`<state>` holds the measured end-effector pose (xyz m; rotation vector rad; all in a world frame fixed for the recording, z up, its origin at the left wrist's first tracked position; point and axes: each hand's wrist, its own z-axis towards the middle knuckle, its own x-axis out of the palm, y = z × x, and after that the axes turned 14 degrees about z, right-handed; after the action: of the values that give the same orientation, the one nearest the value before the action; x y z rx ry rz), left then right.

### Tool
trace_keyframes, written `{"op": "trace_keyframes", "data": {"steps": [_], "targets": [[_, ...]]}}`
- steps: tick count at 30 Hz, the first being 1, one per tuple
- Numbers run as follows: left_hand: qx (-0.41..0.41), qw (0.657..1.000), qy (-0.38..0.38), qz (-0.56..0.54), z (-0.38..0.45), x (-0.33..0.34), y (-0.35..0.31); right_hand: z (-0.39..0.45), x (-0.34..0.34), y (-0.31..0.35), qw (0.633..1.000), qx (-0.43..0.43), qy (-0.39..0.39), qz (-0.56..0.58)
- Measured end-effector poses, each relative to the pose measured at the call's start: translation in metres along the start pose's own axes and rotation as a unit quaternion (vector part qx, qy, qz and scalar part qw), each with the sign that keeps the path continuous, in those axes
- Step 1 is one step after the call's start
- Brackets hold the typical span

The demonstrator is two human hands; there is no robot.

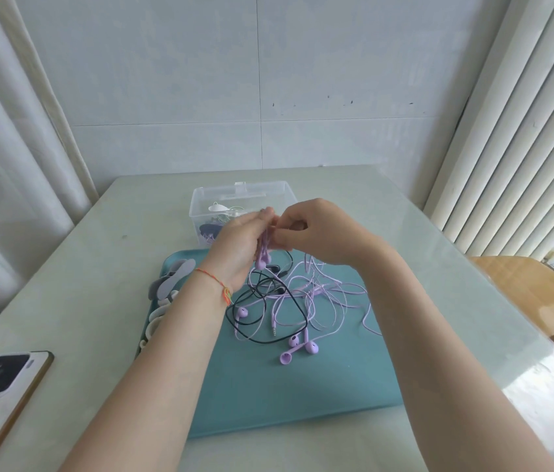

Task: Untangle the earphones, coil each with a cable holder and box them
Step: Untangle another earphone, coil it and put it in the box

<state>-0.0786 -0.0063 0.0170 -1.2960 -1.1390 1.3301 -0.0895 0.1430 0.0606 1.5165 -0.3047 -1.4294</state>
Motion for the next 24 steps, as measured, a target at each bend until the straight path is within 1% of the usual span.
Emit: {"op": "trace_keyframes", "data": {"steps": [2,4,7,9,11,14,17,18,21,24], "targets": [[-0.028,0.997,0.036,0.059,-0.002,0.002,-0.001,0.001,-0.004,-0.001,0.999,-0.01,-0.03,0.002],[-0.046,0.994,0.076,0.066,-0.002,0.003,-0.003,0.002,-0.008,-0.003,0.997,-0.022,-0.071,0.018],[-0.064,0.982,0.178,-0.022,-0.006,0.002,-0.008,0.005,-0.011,-0.008,0.99,-0.026,-0.119,0.07],[-0.059,0.964,0.239,-0.103,-0.009,0.0,-0.012,0.006,-0.009,-0.011,0.987,-0.018,-0.119,0.105],[-0.036,0.949,0.26,-0.173,-0.01,-0.002,-0.014,0.006,-0.006,-0.012,0.986,-0.014,-0.103,0.133],[-0.033,0.921,0.246,-0.301,-0.006,-0.008,-0.013,0.006,-0.002,-0.012,0.987,-0.002,-0.073,0.144],[-0.018,0.88,0.227,-0.416,-0.002,-0.018,-0.011,0.005,0.003,-0.012,0.994,0.036,-0.015,0.105],[-0.01,0.875,0.206,-0.438,-0.001,-0.02,-0.011,0.004,0.005,-0.011,0.995,0.043,0.006,0.093],[0.017,0.881,0.123,-0.457,0.002,-0.02,-0.01,0.002,0.011,-0.008,0.993,0.06,0.054,0.083],[0.038,0.896,0.081,-0.435,0.001,-0.017,-0.011,0.002,0.013,-0.005,0.994,0.053,0.068,0.061]]}}
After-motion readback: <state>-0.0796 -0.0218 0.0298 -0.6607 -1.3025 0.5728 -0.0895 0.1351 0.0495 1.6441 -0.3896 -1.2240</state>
